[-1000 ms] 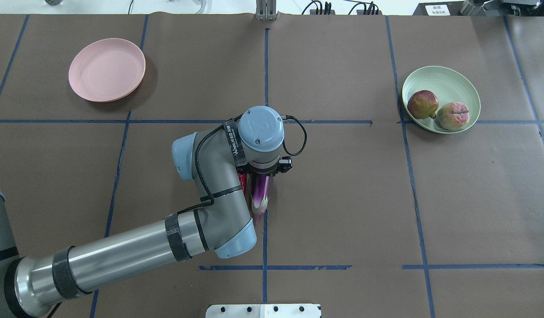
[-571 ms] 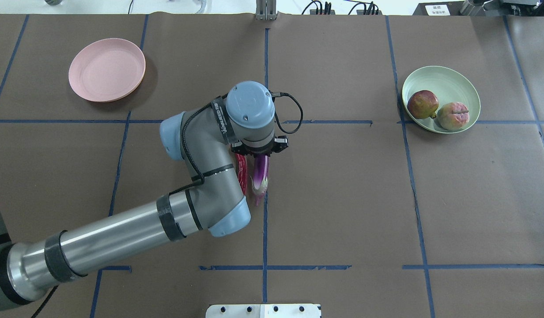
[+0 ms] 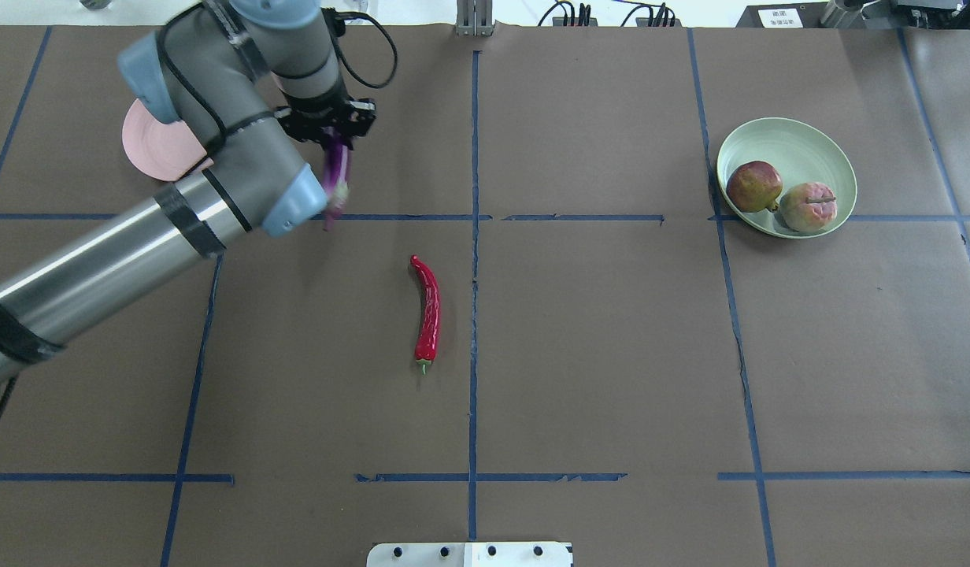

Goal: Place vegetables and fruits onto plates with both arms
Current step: 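Carry the eggplant to the pink plate and release it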

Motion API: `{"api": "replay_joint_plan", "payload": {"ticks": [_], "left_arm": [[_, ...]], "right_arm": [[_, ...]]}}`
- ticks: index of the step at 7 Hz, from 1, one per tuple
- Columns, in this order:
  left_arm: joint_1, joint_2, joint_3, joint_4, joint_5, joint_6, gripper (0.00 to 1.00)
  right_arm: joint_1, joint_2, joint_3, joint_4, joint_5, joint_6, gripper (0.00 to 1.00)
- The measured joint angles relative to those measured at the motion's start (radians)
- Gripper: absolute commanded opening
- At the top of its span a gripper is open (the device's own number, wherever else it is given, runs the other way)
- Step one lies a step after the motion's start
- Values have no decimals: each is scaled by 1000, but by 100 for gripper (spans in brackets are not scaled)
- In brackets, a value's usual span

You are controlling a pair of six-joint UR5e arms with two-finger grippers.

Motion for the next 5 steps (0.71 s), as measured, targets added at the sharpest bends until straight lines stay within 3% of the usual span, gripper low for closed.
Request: {"api": "replay_joint_plan", "payload": {"ticks": [1, 2, 3, 5], "left_arm": [[-80, 0, 120, -31, -23, 135, 0], [-135, -1, 232, -85, -32, 234, 35], [-161, -1, 298, -118, -34, 295, 99], [-165, 0, 323, -143, -37, 337, 100]], "right_arm": [[0, 0, 0, 0, 0, 1, 100], [-2, 0, 0, -1, 0, 1, 100], [-2, 0, 0, 0, 0, 2, 100], [-4, -1, 0, 0, 0, 2, 100]]}}
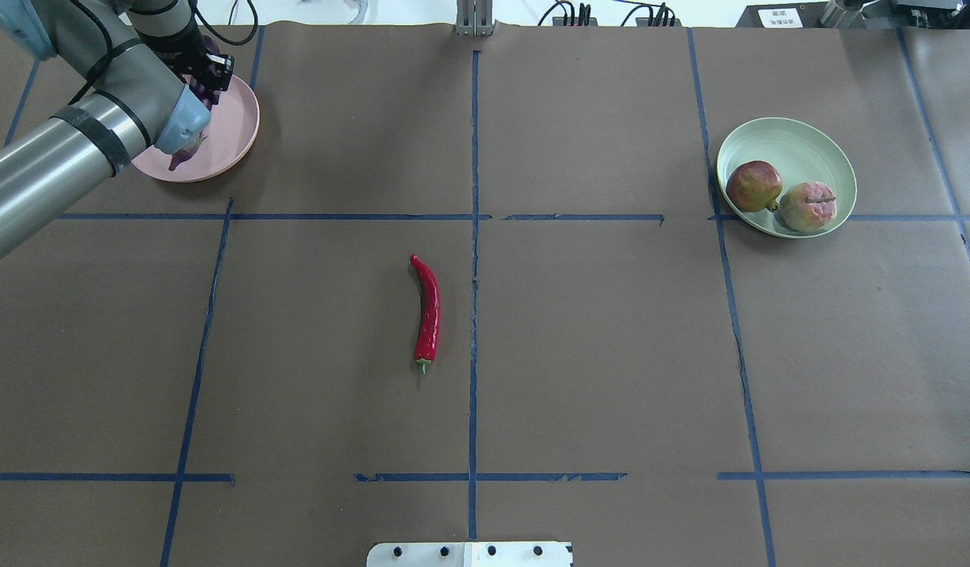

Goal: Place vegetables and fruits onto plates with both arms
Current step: 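Carry the eggplant to the pink plate and release it, then move the left gripper back and grasp the red chili pepper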

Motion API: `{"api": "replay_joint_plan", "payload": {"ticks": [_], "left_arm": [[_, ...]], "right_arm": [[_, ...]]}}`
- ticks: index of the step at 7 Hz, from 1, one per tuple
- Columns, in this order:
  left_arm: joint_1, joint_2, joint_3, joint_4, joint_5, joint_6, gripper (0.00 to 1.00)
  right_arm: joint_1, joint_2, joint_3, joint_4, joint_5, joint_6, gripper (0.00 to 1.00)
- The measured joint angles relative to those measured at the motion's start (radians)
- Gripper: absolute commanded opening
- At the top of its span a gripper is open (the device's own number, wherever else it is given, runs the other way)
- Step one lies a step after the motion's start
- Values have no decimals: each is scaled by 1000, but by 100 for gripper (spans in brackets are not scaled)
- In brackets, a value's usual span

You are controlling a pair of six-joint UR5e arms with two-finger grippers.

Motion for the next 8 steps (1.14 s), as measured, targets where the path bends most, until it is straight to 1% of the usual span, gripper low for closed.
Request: {"api": "replay_joint_plan", "payload": {"ticks": [1, 2, 3, 4, 5, 6, 7, 8], "left_arm": [[1, 4, -31, 8, -2, 4, 100], [2, 13, -99, 47, -14, 5, 100], [3, 28, -196, 109, -43, -2, 100], [25, 66, -325, 173, -69, -51, 100], [86, 117, -470, 212, -57, -157, 100], [176, 146, -584, 226, -11, -274, 100], [273, 155, -657, 231, 41, -391, 100], [362, 147, -689, 233, 97, -484, 99]], "right_arm": [[-1, 0, 0, 0, 0, 1, 100], [-2, 0, 0, -1, 1, 1, 100], [-2, 0, -1, -1, 0, 1, 100], [-3, 0, -2, -1, 0, 1, 100], [-4, 0, -2, -1, 0, 1, 100], [-4, 0, -3, -1, 0, 1, 100], [-4, 0, -4, -1, 0, 1, 100], [-4, 0, -4, -1, 0, 1, 100]]}}
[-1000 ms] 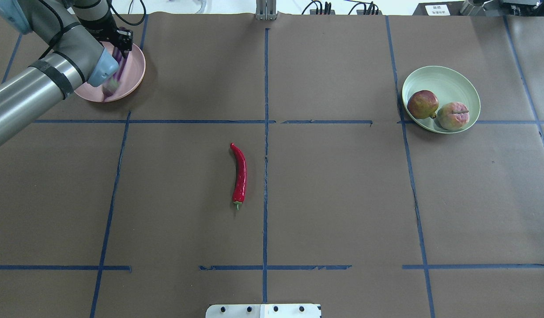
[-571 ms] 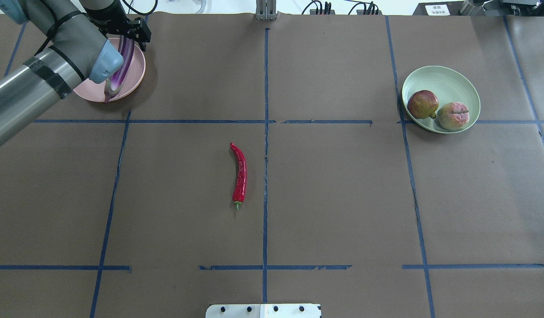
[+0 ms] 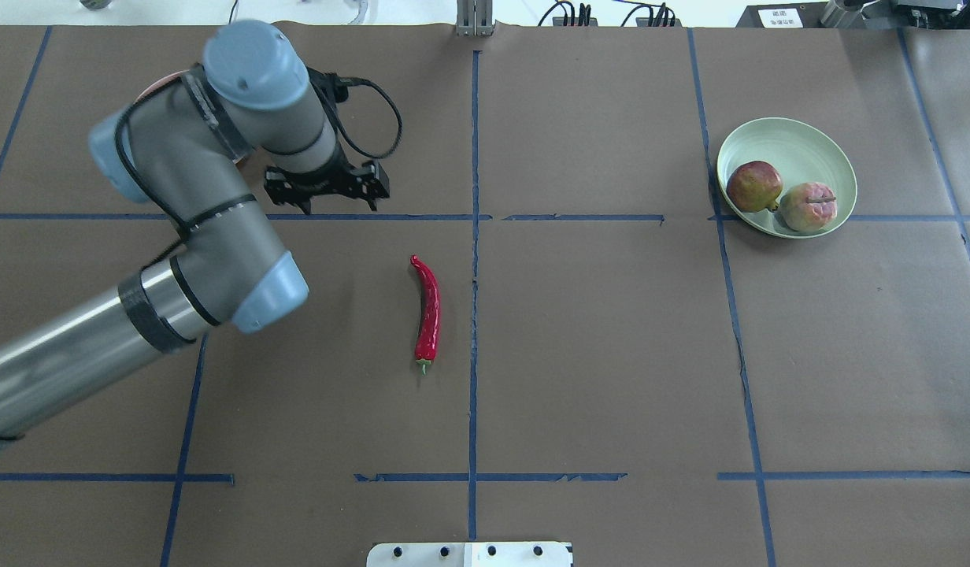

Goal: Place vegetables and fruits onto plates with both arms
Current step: 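Move the left gripper back and grasp the red chili pepper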

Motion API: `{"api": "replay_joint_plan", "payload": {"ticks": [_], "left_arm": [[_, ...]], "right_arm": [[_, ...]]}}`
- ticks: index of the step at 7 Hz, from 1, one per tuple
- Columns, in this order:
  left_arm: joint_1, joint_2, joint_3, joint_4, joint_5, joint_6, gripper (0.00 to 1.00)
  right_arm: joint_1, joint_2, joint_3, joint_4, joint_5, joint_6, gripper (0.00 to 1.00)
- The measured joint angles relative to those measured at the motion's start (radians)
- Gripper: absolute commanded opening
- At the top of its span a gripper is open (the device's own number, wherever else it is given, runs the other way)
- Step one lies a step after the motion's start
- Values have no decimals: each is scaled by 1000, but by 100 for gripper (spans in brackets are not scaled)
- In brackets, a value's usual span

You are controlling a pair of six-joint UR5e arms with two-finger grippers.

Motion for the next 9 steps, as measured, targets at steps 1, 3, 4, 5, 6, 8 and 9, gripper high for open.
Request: {"api": "replay_joint_plan", "payload": {"ticks": [1, 3, 4, 5, 6, 8, 9], "left_arm": [[88, -17, -10, 2, 69, -52, 95], [189, -33, -13, 5, 136, -80, 84], [221, -33, -11, 5, 144, -83, 83], [241, -33, -8, 4, 146, -85, 79], [254, -32, -6, 2, 147, -86, 71], [269, -30, -3, -2, 147, -87, 63], [274, -30, -2, -4, 147, -87, 25]], "right_arm": [[-1, 0, 0, 0, 0, 0, 100], [-1, 1, -1, 0, -1, 0, 100], [-2, 1, -1, 0, 0, 0, 100], [-2, 1, -1, 0, 0, 0, 100], [-2, 1, -1, 0, -1, -1, 100], [-2, 1, -1, 0, -1, -1, 100], [-2, 1, -1, 0, 0, -2, 100]]}}
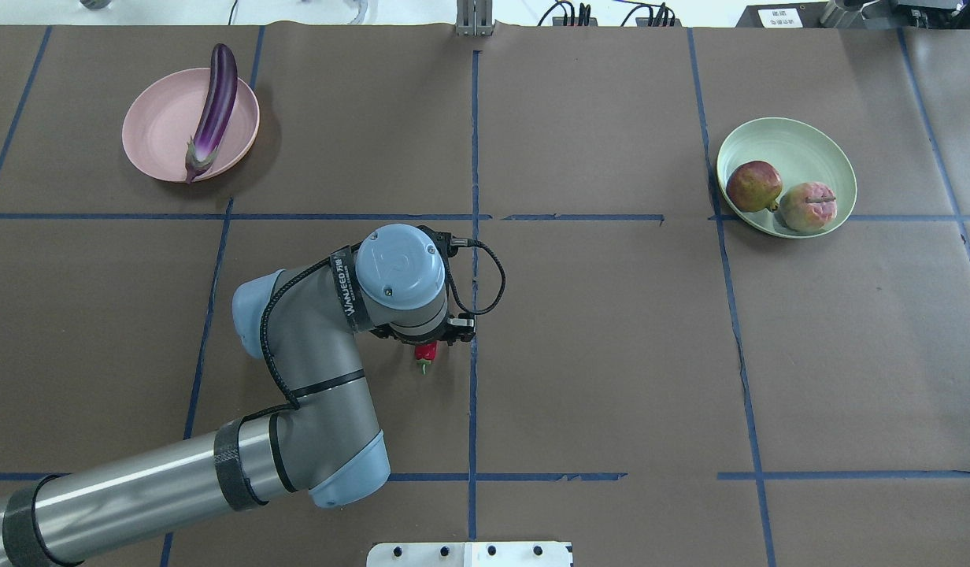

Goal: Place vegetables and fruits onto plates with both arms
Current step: 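Move the left gripper back and grasp the red chili pepper, then carry the chili pepper to the pink plate and release it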

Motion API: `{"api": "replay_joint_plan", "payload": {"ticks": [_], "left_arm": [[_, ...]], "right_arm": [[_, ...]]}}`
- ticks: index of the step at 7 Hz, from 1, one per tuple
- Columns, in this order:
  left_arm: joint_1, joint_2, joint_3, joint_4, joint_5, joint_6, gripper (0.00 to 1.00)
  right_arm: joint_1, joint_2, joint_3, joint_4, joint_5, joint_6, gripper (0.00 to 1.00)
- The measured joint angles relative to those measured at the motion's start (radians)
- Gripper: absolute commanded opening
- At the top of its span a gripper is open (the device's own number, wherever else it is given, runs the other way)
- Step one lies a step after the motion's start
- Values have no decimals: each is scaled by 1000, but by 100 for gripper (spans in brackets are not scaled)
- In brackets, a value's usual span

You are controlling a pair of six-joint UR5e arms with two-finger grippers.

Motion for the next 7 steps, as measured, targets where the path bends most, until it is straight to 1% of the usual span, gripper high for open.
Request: {"api": "replay_joint_plan", "payload": {"ticks": [1, 3, 4, 5, 6, 7], "left_arm": [[4, 0, -1, -1, -1, 0, 1], [-1, 0, -13, 2, -6, 0, 0], [-26, 2, -19, 5, -7, -1, 0], [-78, 7, -22, 9, -12, 1, 0], [-160, 23, -22, 12, -45, 6, 0], [-261, 46, -16, 12, -105, 17, 0]], "right_arm": [[0, 0, 0, 0, 0, 0, 100], [0, 0, 1, 0, 0, 1, 100], [0, 0, 2, 0, 0, 1, 100], [1, 0, 3, 0, 0, 2, 100], [1, 0, 3, 0, 0, 2, 100], [1, -1, 3, 0, 1, 3, 100]]}}
